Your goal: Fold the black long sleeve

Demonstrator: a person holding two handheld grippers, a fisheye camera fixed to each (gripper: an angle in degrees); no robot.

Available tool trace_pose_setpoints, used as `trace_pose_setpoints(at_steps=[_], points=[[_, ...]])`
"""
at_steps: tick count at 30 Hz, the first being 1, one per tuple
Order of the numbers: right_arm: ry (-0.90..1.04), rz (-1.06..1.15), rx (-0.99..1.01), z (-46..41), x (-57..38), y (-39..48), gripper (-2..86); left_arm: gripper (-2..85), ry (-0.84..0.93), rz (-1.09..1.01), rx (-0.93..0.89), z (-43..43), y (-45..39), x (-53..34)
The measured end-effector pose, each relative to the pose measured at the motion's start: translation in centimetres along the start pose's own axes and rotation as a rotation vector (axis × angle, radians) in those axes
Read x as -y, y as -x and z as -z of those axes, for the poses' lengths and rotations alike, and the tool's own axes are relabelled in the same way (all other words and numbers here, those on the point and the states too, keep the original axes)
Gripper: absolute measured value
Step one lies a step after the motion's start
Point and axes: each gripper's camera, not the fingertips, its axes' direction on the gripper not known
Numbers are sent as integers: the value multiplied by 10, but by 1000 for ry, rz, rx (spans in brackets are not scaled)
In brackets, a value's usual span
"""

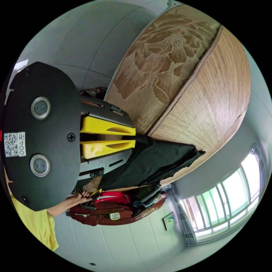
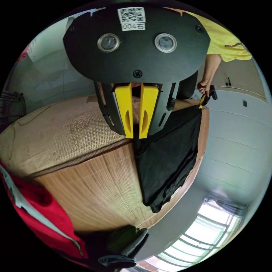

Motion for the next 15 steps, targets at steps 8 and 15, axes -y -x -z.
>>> trace_pose_setpoints(at_steps=[8, 15], points=[[-11, -53, 215, 10, -8, -23, 97, 91, -28, 52, -265, 8, 24, -11], [-25, -85, 257, 11, -14, -31, 111, 118, -57, 95, -385, 16, 36, -12]])
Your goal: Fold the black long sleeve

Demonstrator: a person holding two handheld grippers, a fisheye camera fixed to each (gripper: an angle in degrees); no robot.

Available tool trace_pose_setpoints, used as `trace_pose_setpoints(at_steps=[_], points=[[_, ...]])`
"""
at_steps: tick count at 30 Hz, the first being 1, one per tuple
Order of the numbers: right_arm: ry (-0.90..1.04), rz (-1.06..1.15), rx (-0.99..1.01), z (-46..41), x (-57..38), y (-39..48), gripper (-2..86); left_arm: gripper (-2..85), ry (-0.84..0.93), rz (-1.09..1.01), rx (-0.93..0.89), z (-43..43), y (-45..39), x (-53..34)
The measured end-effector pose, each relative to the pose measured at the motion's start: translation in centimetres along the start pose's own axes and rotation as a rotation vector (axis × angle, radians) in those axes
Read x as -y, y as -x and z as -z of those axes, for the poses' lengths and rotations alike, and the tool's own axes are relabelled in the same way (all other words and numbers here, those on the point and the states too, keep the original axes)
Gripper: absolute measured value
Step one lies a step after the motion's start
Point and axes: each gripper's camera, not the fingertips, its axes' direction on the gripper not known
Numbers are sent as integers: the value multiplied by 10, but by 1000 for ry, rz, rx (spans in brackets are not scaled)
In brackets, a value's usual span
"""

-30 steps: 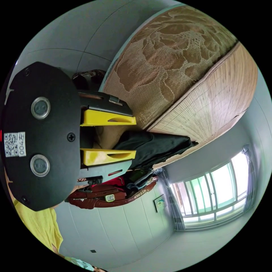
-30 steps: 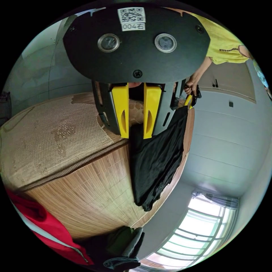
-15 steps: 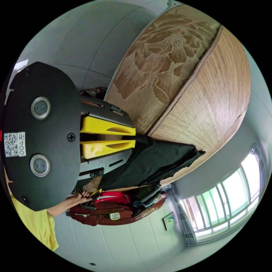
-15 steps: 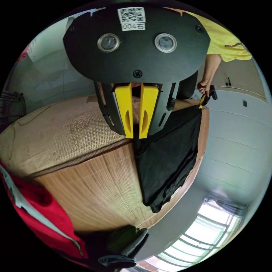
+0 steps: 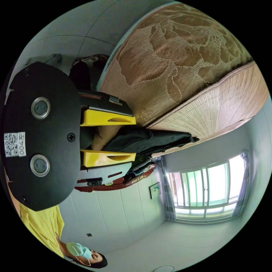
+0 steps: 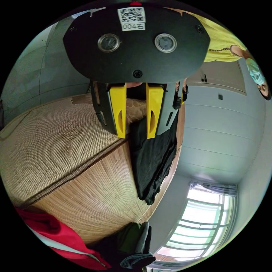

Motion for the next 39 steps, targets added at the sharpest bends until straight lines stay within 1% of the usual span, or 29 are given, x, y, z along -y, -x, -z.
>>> trace_pose_setpoints(at_steps=[4, 5, 8, 15, 19, 24, 29, 33, 36, 39], points=[[55, 21, 5, -11, -6, 4, 79, 84, 17, -5, 7, -4, -9, 2], [36, 23, -19, -10, -9, 7, 65, 69, 15, -5, 12, -4, -12, 2], [-25, 18, -10, -1, -16, 12, 51, 42, -9, 0, -10, 2, -18, 2], [-105, 156, -21, 36, -41, 55, 47, 30, -6, -92, 13, 30, -63, 4], [-105, 208, -30, 69, -73, 77, 48, 28, 15, -128, -20, 60, -88, -4], [-71, 229, -18, 109, -133, 91, 47, 27, 89, -110, -24, 104, -107, -30], [-93, 139, 52, 145, -197, 77, 47, 27, 123, -46, -29, 144, -112, -67], [-124, 93, 118, 155, -203, 73, 47, 28, 107, -12, -77, 151, -118, -67], [-156, 114, 150, 160, -184, 91, 47, 28, 75, -31, -120, 150, -141, -46], [-179, 158, 155, 160, -152, 119, 48, 28, 49, -49, -208, 139, -162, -13]])
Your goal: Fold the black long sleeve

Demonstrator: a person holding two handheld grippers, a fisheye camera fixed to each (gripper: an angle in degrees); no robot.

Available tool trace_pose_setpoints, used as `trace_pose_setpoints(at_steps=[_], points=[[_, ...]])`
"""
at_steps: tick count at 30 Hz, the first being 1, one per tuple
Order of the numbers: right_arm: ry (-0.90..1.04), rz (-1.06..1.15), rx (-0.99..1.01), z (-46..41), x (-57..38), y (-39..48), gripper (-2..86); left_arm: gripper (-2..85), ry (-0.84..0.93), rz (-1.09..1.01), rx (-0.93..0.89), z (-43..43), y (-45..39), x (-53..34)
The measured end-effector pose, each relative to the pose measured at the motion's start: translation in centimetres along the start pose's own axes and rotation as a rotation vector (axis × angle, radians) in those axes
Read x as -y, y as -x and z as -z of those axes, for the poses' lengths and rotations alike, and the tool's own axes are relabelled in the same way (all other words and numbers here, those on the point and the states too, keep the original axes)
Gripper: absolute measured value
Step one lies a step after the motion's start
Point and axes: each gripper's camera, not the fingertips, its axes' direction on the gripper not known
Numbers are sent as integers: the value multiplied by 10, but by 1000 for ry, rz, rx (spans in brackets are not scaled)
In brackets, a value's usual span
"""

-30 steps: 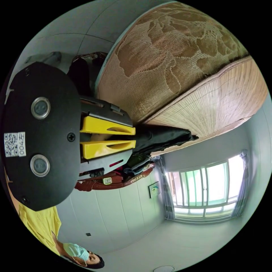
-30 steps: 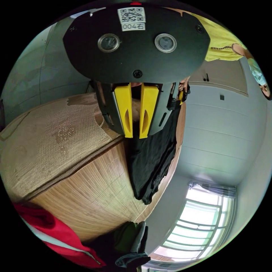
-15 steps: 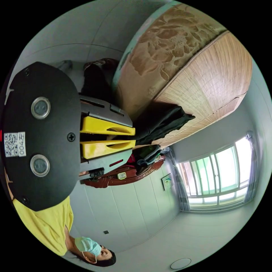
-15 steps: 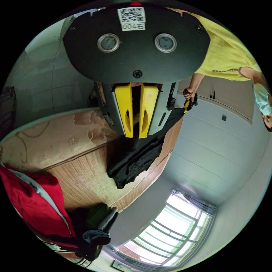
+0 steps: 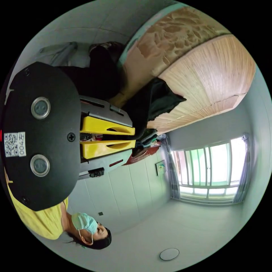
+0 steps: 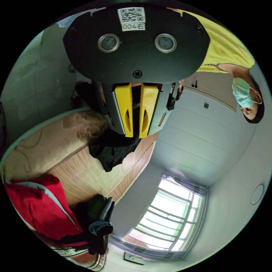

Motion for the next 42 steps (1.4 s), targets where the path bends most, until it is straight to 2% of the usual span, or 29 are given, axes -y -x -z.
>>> trace_pose_setpoints(at_steps=[9, 17, 22, 26, 30, 33, 37, 42], points=[[33, 98, -52, -88, 136, 26, 48, 29, 0, -18, 49, -76, -11, 140], [131, -23, -149, -214, 240, -41, 49, 30, 35, 88, 156, -165, 52, 248], [158, -95, -217, -283, 267, -86, 49, 31, 21, 171, 257, -204, 104, 274], [162, -167, -262, -328, 271, -117, 54, 33, -20, 234, 250, -225, 142, 275], [93, -179, -244, -333, 272, -126, 92, 39, -92, 241, 167, -225, 159, 268], [8, -50, -314, -314, 269, -96, 112, 43, -172, 214, 152, -214, 154, 261], [94, 249, -400, -322, 218, -29, 120, 42, -247, 136, 152, -187, 136, 242], [193, 457, -418, -335, 106, 10, 120, 36, -163, -63, 218, -156, 102, 182]])
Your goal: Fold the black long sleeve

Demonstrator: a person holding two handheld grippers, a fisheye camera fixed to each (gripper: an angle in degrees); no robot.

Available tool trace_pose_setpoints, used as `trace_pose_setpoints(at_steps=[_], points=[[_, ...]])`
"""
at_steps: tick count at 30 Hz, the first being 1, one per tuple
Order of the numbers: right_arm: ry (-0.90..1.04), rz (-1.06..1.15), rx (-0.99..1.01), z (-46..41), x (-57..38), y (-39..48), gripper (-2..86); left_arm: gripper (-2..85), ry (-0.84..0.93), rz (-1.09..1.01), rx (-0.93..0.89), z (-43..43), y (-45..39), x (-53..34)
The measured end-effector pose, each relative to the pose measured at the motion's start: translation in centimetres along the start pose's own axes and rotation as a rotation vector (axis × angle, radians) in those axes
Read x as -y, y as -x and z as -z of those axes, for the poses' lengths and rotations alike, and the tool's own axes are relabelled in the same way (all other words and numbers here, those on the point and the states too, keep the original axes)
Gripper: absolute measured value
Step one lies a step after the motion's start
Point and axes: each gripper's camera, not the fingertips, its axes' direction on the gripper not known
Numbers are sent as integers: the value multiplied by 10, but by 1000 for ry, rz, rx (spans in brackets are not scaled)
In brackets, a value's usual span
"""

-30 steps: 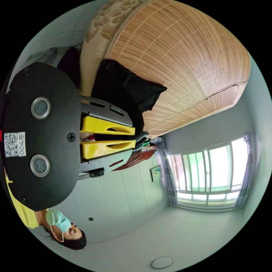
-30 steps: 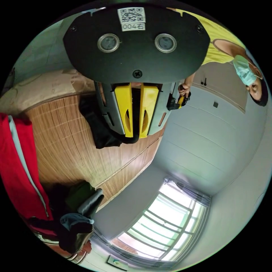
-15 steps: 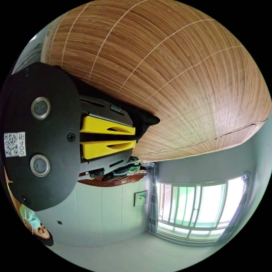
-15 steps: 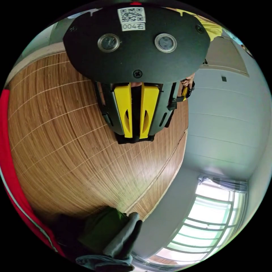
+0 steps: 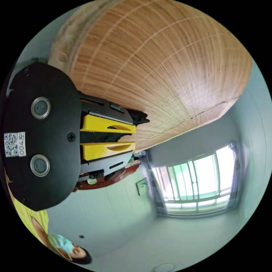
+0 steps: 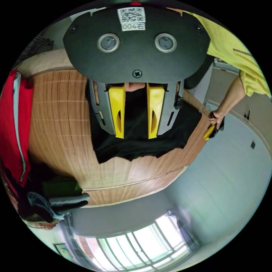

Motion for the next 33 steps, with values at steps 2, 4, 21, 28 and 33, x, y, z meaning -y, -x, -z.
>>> trace_pose_setpoints(at_steps=[2, 4, 21, 28, 33], points=[[-20, 28, -42, 4, -47, 29, 113, 35, 69, -129, 105, 23, -13, -44], [-25, 30, -26, 8, -77, 43, 109, 38, 117, -205, 176, 35, -17, -79], [78, -129, -107, 16, -109, -80, 117, 142, 392, -781, 467, -43, -58, -164], [191, 29, -128, -15, -79, -98, 106, 142, 479, -771, 491, -77, -55, -162], [281, 36, -160, -21, -59, -98, 40, 84, 534, -650, 424, -82, -49, -153]])
